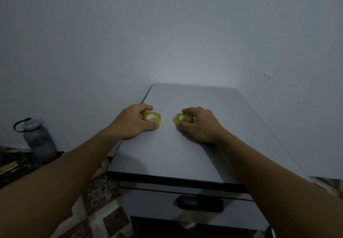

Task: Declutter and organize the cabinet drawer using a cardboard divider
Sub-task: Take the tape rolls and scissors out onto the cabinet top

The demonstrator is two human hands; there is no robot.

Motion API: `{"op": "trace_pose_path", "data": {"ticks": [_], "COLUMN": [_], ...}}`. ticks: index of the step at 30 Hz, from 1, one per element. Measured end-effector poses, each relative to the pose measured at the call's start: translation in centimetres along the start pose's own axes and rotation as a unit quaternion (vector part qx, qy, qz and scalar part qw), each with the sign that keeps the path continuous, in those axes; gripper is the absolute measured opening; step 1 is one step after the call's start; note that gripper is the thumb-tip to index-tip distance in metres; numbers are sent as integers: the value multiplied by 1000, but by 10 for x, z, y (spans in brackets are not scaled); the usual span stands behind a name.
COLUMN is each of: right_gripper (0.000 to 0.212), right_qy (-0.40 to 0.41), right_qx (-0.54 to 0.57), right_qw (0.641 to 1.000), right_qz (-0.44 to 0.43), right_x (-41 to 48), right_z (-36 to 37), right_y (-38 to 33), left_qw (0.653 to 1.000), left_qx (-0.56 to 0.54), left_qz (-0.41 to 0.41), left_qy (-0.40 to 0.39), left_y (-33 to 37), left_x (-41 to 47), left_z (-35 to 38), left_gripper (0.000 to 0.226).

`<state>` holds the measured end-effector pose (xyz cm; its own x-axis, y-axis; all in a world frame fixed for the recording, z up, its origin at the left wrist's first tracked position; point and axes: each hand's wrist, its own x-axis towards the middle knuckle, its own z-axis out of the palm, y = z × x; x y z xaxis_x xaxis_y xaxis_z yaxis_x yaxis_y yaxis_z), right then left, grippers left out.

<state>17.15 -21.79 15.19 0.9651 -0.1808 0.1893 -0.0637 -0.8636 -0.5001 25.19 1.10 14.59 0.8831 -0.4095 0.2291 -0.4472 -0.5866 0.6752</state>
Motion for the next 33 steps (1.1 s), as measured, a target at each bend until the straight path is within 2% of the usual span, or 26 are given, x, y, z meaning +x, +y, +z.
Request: {"op": "trace_pose_path", "data": {"ticks": [9, 25, 28, 31, 33], "right_gripper": [65, 67, 69, 74, 70], "right_qy": [10, 9, 1, -4, 3], "right_qx": [31, 21, 15, 49, 84], "right_qw": [999, 1000, 1000, 999, 996], "right_qz": [7, -5, -2, 6, 11], "right_x": [-5, -17, -21, -31, -46], "right_z": [1, -2, -3, -11, -22], "right_y": [5, 4, 2, 0, -2], "left_qw": [997, 994, 995, 995, 994], "left_qx": [-48, -58, -66, -79, -70], "left_qz": [-22, -41, -45, -38, -37], "left_qy": [58, 79, 67, 52, 75], "left_y": [0, 4, 5, 12, 19], "left_x": [-11, -27, -30, -40, -53], "left_z": [10, 10, 8, 3, -3], "left_gripper": [63, 63, 71, 78, 71]}}
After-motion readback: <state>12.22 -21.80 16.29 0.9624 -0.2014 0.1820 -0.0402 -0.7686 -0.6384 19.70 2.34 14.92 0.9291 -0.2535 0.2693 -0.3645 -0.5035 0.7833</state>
